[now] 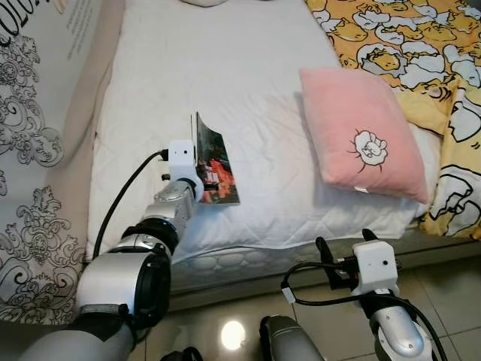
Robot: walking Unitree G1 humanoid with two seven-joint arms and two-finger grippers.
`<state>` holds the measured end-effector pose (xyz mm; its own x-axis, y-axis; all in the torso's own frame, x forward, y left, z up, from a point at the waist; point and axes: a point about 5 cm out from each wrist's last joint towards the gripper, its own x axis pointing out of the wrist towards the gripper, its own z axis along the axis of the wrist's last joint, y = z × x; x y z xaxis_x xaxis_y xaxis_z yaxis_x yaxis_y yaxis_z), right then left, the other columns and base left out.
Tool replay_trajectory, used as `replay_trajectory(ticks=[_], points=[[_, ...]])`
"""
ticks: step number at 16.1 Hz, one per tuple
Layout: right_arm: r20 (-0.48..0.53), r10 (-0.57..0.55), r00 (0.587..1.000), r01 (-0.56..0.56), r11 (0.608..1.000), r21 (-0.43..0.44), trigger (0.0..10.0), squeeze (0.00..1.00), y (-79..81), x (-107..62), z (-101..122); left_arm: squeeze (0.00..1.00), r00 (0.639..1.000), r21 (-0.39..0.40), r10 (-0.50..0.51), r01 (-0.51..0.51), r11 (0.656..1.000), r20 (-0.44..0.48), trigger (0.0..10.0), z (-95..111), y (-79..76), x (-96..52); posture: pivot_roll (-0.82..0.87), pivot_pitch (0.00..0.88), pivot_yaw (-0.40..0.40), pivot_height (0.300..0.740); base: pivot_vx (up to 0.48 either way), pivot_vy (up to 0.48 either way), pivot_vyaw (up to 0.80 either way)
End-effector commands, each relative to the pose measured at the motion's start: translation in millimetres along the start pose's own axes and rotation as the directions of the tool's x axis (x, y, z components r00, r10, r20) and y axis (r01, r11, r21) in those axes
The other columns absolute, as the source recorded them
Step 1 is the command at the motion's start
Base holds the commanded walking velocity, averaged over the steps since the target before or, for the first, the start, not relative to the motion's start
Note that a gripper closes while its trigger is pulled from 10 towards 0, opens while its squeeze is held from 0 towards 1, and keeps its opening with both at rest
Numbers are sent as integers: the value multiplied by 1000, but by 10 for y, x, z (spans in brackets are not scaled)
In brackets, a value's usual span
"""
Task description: Clean up the room
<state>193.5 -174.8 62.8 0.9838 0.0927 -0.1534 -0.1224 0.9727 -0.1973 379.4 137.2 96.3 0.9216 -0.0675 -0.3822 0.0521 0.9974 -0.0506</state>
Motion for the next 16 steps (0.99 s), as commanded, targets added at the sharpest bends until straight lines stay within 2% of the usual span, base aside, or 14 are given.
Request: replay_trajectory(ticks=[1, 2, 4, 8, 10, 13, 14, 15, 16], points=[[-9, 1, 1000, -1, 1000, -6, 10000, 0, -12, -26, 1, 1000, 999, 63, 21, -22, 998, 25, 10000, 93, 29, 7, -482, 144, 7, 740, 0, 0, 0], [-10, 3, 1000, -3, 1000, -7, 10000, 0, -7, -46, 0, 1000, 999, 121, 26, -29, 992, 29, 10000, 103, 42, 6, -482, 148, 8, 740, 0, 0, 0], [-15, 5, 1000, -5, 1000, -7, 10000, 0, -1, -57, -12, 1000, 998, 123, 41, -46, 991, 42, 10000, 141, 73, 6, -480, 151, 9, 740, 0, 0, 0], [-24, 13, 1000, -13, 1000, 0, 10000, 0, 39, -65, -26, 1000, 995, 250, 31, -54, 967, 96, 10000, 284, 88, 8, -473, 157, 8, 740, 0, 0, 0], [-24, 17, 1000, -17, 1000, 0, 10000, 0, 44, -62, -26, 1000, 994, 273, 21, -49, 961, 105, 10000, 337, 80, 10, -474, 158, 10, 740, 0, 0, 0], [-26, 17, 1000, -17, 1000, 0, 10000, 0, 45, -41, -34, 1000, 995, 248, 31, -53, 967, 92, 10000, 297, 85, 10, -473, 152, 14, 740, 0, 0, 0], [-22, 15, 1000, -15, 1000, 1, 10000, 0, 49, -20, -33, 1000, 994, 280, 44, -71, 957, 102, 10000, 298, 115, 6, -467, 147, 17, 740, 0, 0, 0], [-7, 13, 1000, -12, 1000, 7, 10000, 0, 63, 25, -20, 1000, 985, 347, 49, -105, 932, 165, 10000, 431, 168, -4, -454, 130, 28, 740, 0, 0, 0], [4, 8, 1000, -8, 1000, 12, 10000, 0, 74, 64, -7, 1000, 976, 365, 40, -118, 924, 214, 10000, 541, 187, -14, -438, 112, 39, 740, 0, 0, 0]])
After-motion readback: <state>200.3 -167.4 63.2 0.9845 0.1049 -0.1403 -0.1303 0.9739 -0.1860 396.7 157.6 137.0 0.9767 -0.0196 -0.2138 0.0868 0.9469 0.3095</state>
